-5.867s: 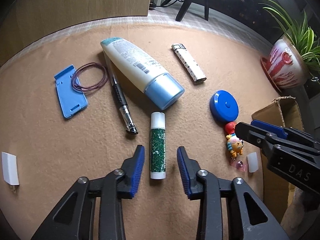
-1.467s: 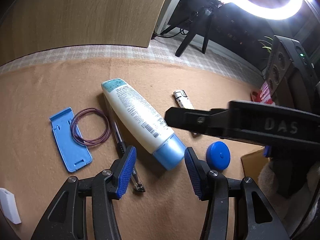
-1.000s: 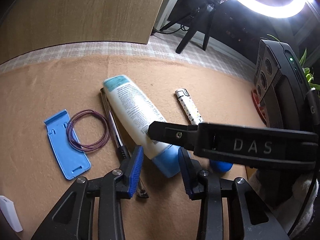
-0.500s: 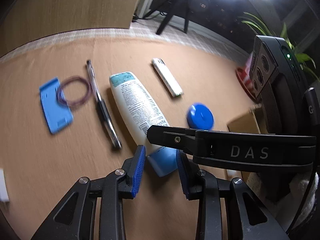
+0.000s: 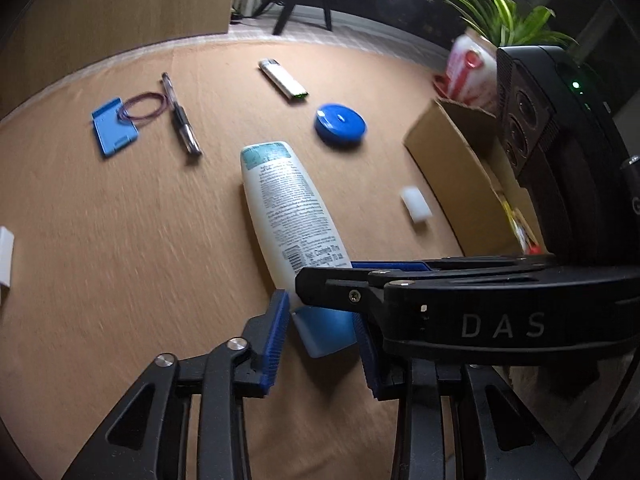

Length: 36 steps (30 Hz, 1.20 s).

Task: Organize objects
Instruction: 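Lift the lotion tube with the right tool, carry it into the box, release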

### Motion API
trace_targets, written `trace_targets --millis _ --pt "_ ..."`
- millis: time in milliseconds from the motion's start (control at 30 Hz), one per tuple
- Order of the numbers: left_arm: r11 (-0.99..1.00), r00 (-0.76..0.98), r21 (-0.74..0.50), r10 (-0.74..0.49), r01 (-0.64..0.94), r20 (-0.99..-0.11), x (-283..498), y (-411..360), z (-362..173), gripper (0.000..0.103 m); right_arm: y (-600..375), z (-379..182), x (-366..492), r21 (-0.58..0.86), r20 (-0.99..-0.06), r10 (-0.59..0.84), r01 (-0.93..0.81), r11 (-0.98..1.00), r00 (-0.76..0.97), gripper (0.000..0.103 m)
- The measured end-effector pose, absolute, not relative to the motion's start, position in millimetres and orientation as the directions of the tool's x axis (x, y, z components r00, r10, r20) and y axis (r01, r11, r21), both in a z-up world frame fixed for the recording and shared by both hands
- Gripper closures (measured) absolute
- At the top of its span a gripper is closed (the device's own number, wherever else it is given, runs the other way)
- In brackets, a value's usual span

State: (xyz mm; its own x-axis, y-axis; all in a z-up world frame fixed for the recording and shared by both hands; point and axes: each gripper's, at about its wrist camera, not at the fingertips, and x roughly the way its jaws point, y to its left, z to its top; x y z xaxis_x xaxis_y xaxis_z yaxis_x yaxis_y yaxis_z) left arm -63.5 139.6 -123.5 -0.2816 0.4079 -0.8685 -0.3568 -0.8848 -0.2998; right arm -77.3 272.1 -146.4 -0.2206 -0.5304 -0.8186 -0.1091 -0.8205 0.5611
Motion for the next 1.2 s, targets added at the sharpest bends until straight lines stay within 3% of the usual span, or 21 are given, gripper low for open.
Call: trace_targets --millis 167,600,1200 --pt "-0.898 -0.293 -0.294 0.392 -0.326 -0.872 -64.6 139.4 -128.8 0.046 270.9 -138.0 -75.8 0.518 -0.839 -0.487 -0.084 -0.851 -0.245 0.066" --pt "-0.887 -0.27 -0.348 0.43 -0.303 -0.861 -69.6 141.0 -134.7 0.053 267.8 -134.9 -77.5 0.485 -0.851 -0.455 -0.063 -0.872 -0.261 0.065" --pt "-0.798 -0.345 -0.338 0.541 -0.498 -0.767 -47.2 237.1 -43.2 0.056 363.0 -39.6 -9.7 0.459 -0.801 -0.334 -0.151 -0.875 -0.497 0.065"
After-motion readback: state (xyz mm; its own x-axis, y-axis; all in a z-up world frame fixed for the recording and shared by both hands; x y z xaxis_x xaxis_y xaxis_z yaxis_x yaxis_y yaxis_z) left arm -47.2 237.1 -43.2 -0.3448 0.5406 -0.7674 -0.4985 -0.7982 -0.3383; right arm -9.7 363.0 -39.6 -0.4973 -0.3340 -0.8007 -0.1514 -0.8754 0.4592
